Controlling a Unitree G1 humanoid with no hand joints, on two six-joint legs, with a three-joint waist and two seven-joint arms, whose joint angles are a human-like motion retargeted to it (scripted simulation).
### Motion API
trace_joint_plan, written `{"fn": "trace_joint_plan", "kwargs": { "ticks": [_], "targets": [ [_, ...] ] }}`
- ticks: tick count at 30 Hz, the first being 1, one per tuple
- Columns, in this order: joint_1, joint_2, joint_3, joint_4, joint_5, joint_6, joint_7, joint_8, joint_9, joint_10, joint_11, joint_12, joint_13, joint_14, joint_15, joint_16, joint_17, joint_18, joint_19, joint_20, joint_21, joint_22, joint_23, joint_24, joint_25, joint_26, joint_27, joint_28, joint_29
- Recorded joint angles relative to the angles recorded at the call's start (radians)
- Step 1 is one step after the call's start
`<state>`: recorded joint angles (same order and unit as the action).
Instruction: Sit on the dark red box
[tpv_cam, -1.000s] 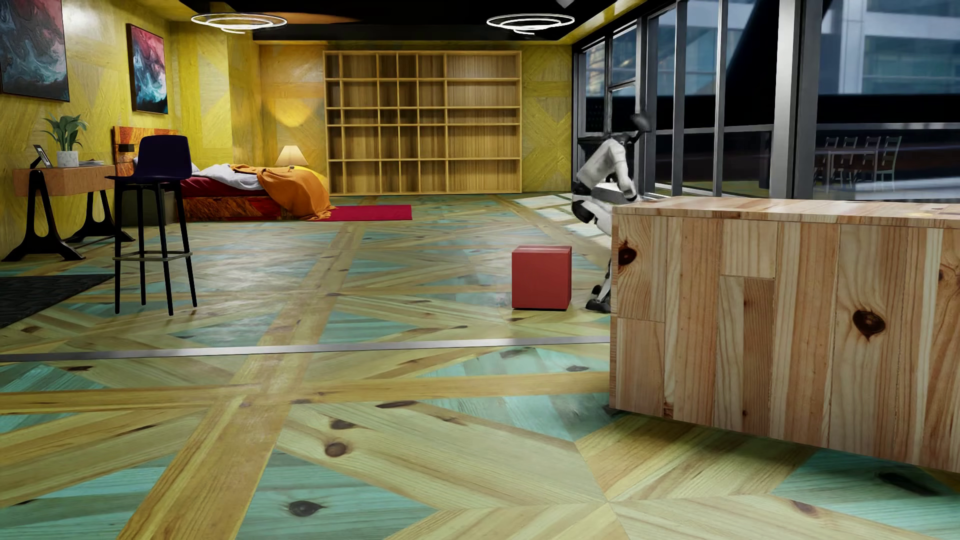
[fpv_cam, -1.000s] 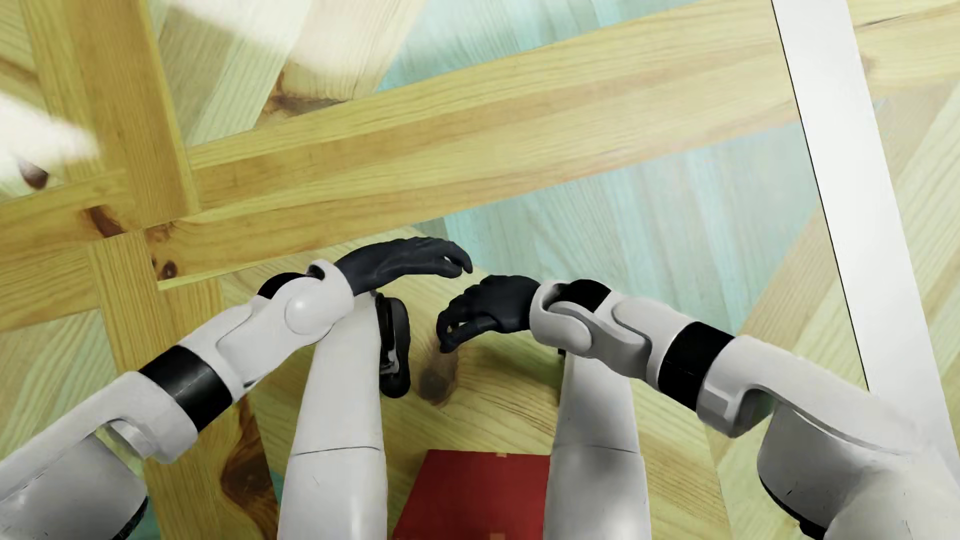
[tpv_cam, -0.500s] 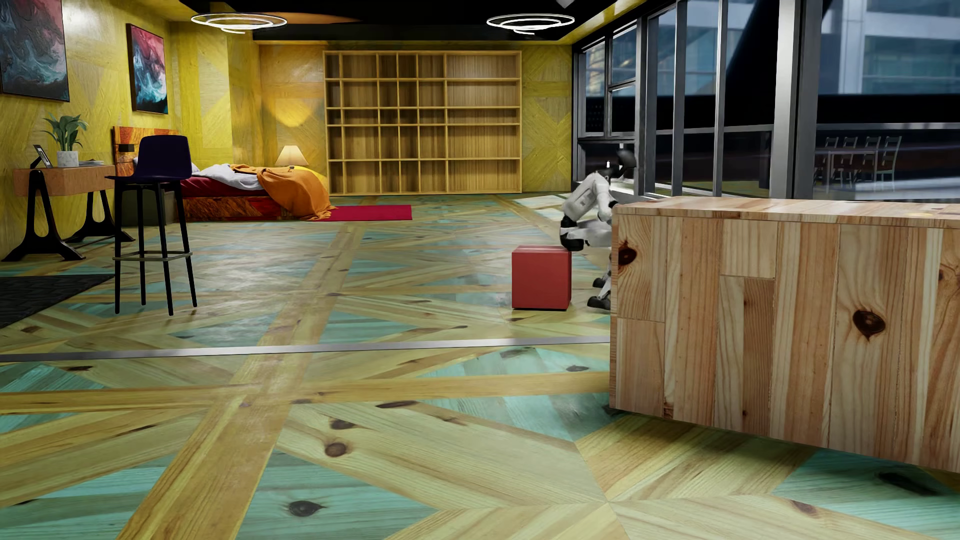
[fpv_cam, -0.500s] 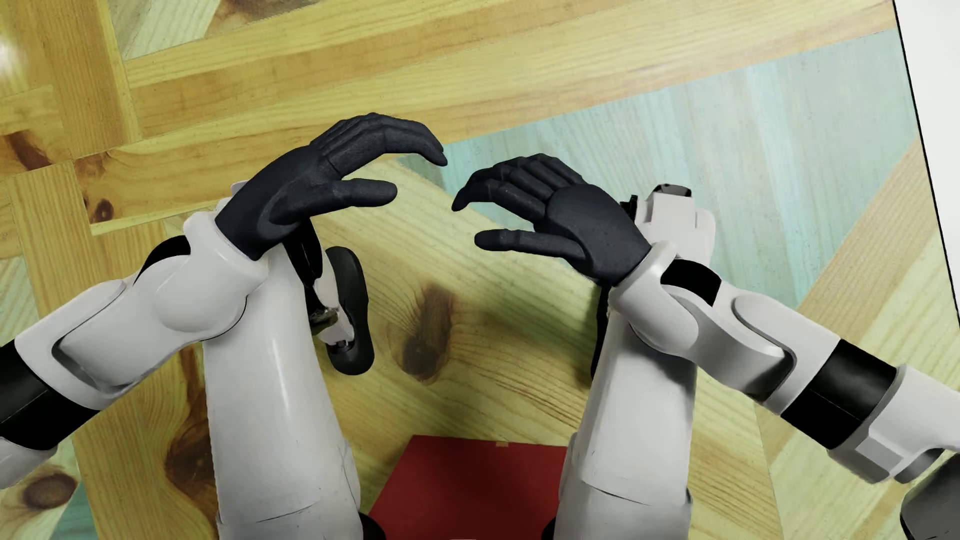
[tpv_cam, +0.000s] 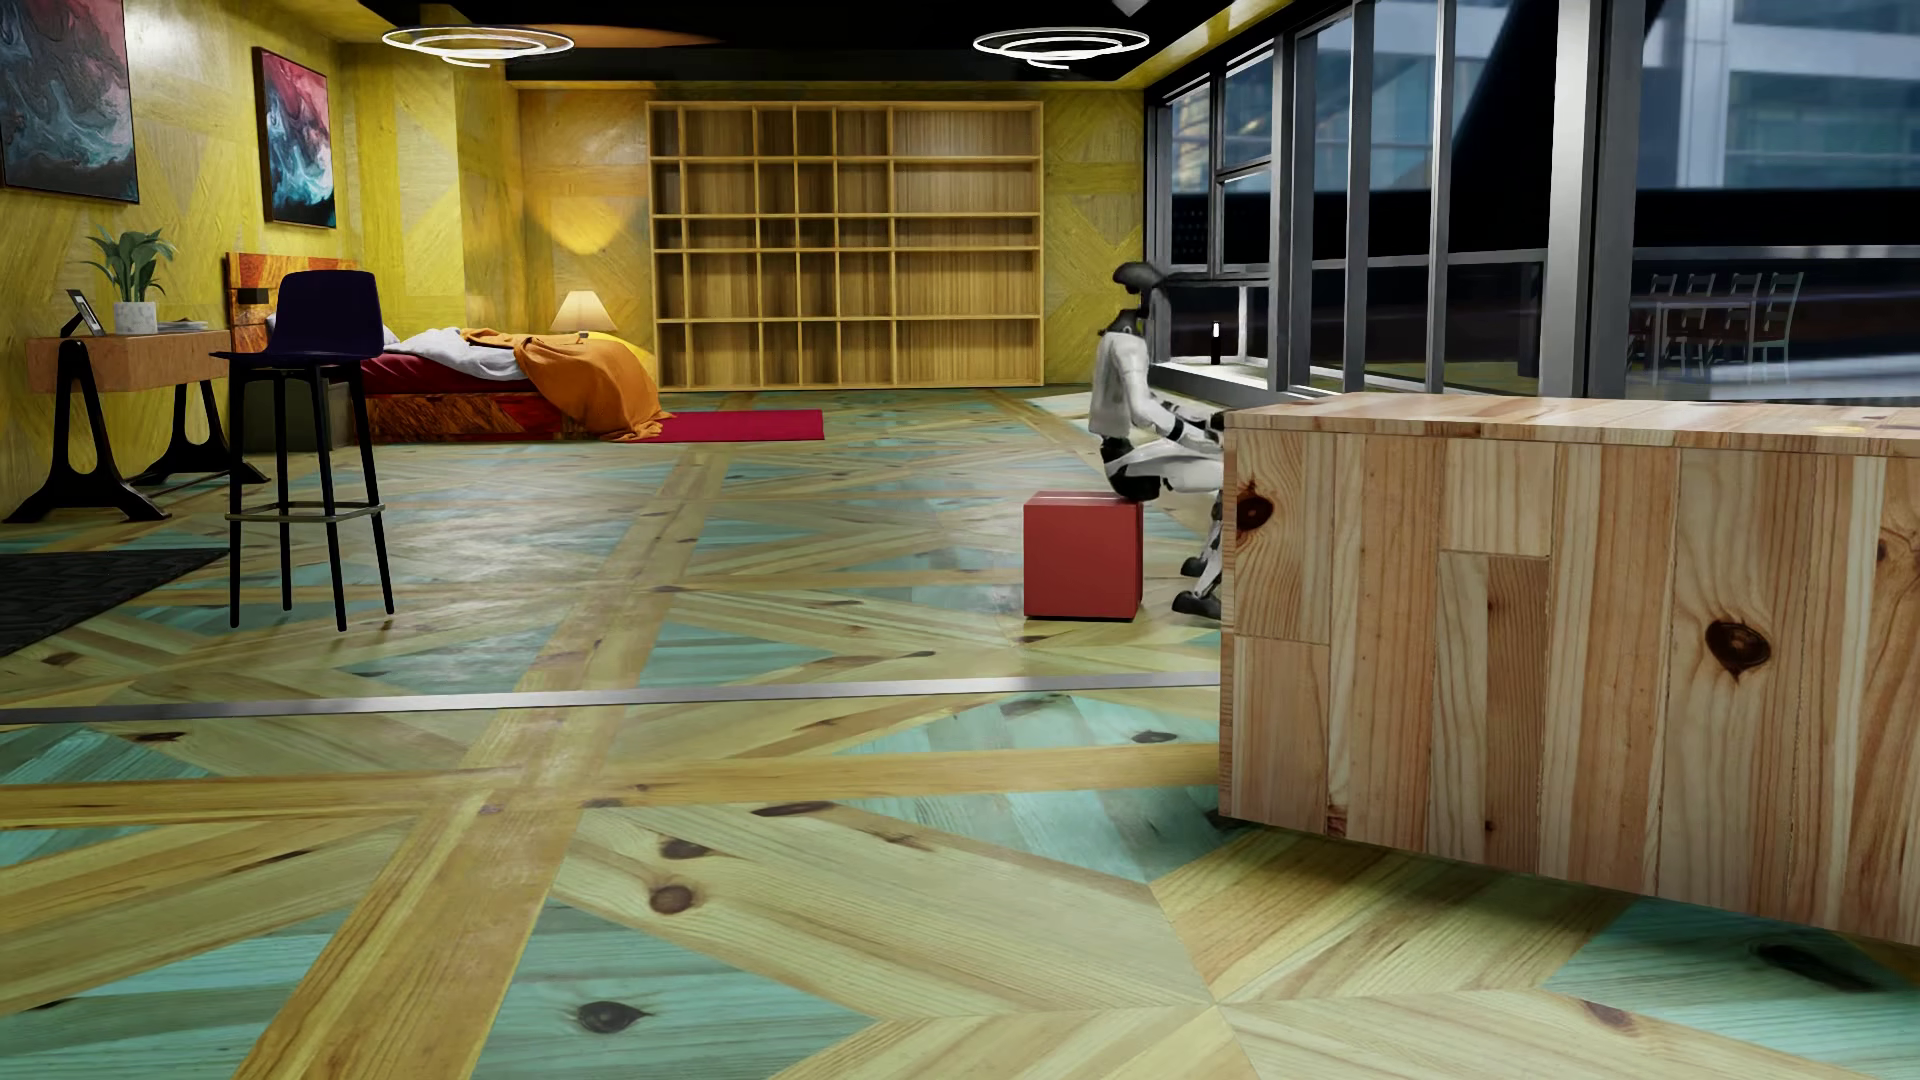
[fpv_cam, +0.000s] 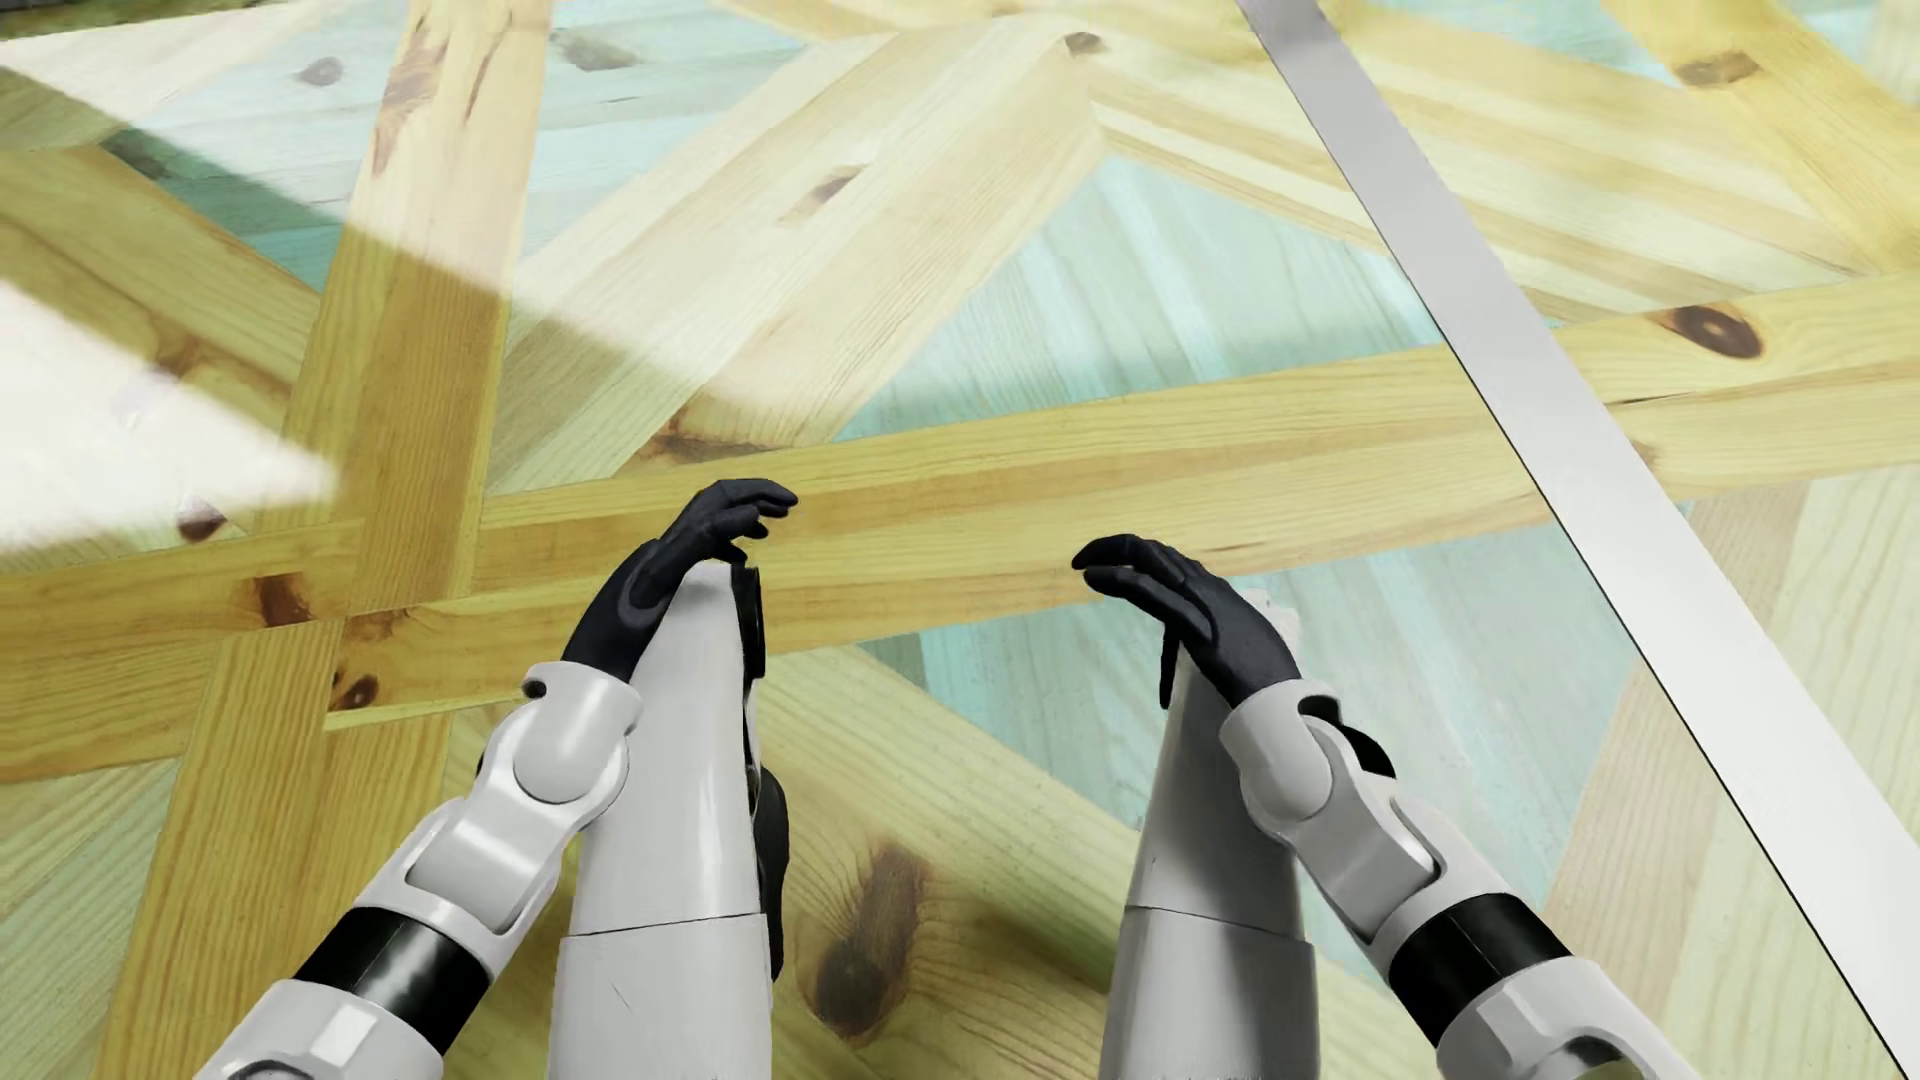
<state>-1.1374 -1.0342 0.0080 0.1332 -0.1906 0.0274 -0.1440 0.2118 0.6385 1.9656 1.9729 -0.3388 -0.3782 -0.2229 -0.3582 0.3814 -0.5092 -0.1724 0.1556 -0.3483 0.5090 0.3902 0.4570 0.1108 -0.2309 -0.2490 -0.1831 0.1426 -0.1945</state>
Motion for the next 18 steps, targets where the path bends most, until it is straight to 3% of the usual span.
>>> {"fn": "trace_joint_plan", "kwargs": {
  "ticks": [3, 5, 6, 8, 10, 12, 13, 15, 18],
  "targets": [
    [0.028, 0.037, 0.000, -0.008, 0.006, 0.007, 0.002, -0.005, -0.039, 0.000, -0.007, 0.043, 0.062, 0.003, 0.006, -0.010, 0.027, 0.016, -0.007, 0.024, -0.063, 0.105, 0.095, -0.058, 0.068, 0.022, 0.045, 0.060, -0.041],
    [0.040, 0.051, -0.002, -0.013, 0.013, 0.008, 0.005, -0.009, -0.055, -0.002, -0.009, 0.083, 0.109, 0.008, 0.013, -0.021, 0.051, 0.024, -0.017, 0.066, -0.121, 0.224, 0.203, -0.115, 0.163, 0.065, 0.101, 0.076, -0.026],
    [0.045, 0.055, -0.004, -0.015, 0.015, 0.008, 0.007, -0.010, -0.063, -0.005, -0.011, 0.102, 0.131, 0.012, 0.017, -0.023, 0.057, 0.025, -0.022, 0.084, -0.146, 0.306, 0.275, -0.140, 0.195, 0.092, 0.126, 0.047, 0.007],
    [0.057, 0.068, -0.003, -0.016, 0.018, 0.012, 0.014, -0.013, -0.070, -0.008, -0.014, 0.128, 0.179, 0.017, 0.021, -0.019, 0.052, 0.035, -0.027, 0.090, -0.166, 0.488, 0.425, -0.120, 0.216, 0.154, 0.176, -0.064, 0.118],
    [0.069, 0.078, 0.000, -0.022, 0.014, 0.016, 0.019, -0.016, -0.074, -0.012, -0.015, 0.152, 0.221, 0.019, 0.022, -0.030, 0.046, 0.040, -0.027, 0.079, -0.167, 0.658, 0.569, -0.034, 0.163, 0.176, 0.189, -0.177, 0.257],
    [0.077, 0.084, 0.002, -0.026, 0.006, 0.017, 0.024, -0.019, -0.084, -0.015, -0.016, 0.197, 0.274, 0.019, 0.020, -0.059, 0.059, 0.041, -0.028, 0.075, -0.171, 0.781, 0.657, 0.067, 0.031, 0.165, 0.156, -0.241, 0.355],
    [0.081, 0.087, 0.002, -0.026, 0.004, 0.017, 0.025, -0.020, -0.086, -0.016, -0.016, 0.225, 0.297, 0.020, 0.020, -0.074, 0.072, 0.040, -0.028, 0.081, -0.176, 0.816, 0.687, 0.096, -0.002, 0.171, 0.158, -0.264, 0.380],
    [0.089, 0.088, 0.003, -0.027, 0.000, 0.017, 0.027, -0.021, -0.091, -0.018, -0.014, 0.293, 0.351, 0.020, 0.019, -0.099, 0.097, 0.038, -0.029, 0.108, -0.211, 0.840, 0.709, 0.110, 0.004, 0.172, 0.164, -0.279, 0.378],
    [0.097, 0.088, 0.004, -0.033, -0.004, 0.017, 0.028, -0.018, -0.096, -0.022, -0.012, 0.366, 0.422, 0.022, 0.019, -0.121, 0.120, 0.035, -0.029, 0.133, -0.269, 0.796, 0.649, 0.109, 0.056, 0.163, 0.158, -0.302, 0.351]
  ]
}}
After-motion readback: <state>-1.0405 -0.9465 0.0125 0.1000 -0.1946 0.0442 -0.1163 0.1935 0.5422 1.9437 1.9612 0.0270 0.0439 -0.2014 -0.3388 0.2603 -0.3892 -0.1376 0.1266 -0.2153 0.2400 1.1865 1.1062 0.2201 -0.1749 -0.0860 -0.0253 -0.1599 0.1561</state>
